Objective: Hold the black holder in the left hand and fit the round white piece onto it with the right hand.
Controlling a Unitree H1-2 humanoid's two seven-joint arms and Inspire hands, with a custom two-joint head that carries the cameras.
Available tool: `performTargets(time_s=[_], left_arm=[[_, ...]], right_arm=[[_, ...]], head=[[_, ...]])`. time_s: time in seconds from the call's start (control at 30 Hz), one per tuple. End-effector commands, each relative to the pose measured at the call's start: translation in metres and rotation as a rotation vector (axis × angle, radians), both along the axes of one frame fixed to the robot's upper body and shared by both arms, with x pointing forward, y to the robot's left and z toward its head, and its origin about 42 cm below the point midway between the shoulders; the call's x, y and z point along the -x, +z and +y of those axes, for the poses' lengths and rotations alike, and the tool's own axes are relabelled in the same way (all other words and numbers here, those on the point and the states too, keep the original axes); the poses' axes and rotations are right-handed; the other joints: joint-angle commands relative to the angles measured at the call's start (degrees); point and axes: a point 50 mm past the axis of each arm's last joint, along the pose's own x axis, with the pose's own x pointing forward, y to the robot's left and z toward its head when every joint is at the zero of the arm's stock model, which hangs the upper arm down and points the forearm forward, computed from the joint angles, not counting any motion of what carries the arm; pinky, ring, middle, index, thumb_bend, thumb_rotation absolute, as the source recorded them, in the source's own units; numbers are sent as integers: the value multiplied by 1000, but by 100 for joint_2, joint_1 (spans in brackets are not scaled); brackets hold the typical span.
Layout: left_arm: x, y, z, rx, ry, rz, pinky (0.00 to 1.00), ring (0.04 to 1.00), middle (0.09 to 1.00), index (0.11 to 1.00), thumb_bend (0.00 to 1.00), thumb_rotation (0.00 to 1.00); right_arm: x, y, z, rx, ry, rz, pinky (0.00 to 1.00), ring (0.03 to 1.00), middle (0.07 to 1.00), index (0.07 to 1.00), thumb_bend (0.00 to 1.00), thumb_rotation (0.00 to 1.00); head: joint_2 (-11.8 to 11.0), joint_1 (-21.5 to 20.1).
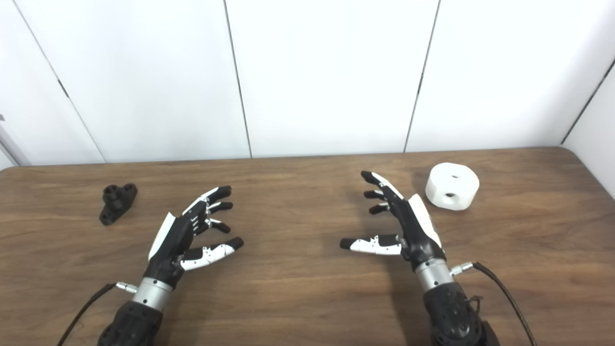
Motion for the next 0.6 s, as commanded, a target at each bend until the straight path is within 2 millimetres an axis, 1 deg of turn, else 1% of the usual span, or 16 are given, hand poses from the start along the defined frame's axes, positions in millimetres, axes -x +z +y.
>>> performTargets(time_s=[0.0, 0.4, 0.43, 0.5, 0.53, 0.57], left_arm=[[-4, 11, -1, 11, -3, -58, 571, 821, 890, 878, 695, 147], [-4, 11, 0, 17, 0, -53, 570, 812, 877, 869, 704, 144], [-5, 11, 0, 17, 1, -53, 568, 810, 875, 869, 705, 144], [-5, 10, -2, 22, 1, -47, 569, 809, 870, 869, 707, 143], [-5, 9, -3, 24, 1, -44, 577, 815, 869, 868, 713, 149], [-5, 9, -6, 24, 1, -42, 581, 817, 867, 869, 718, 161]], right_arm=[[-7, 24, 3, -1, 24, -95, 641, 791, 889, 881, 773, 206], [-5, 24, 3, -7, 27, -86, 629, 787, 891, 879, 772, 195], [-6, 24, 3, -5, 27, -86, 630, 786, 890, 878, 773, 198], [-6, 23, 2, -6, 27, -84, 637, 788, 889, 878, 773, 200], [-7, 22, 0, -9, 29, -83, 641, 790, 891, 880, 771, 197], [-6, 22, -2, -16, 30, -79, 642, 793, 893, 882, 768, 196]], head=[[12, 7], [25, 27], [-4, 227], [-27, 498], [-71, 756], [-121, 889]])
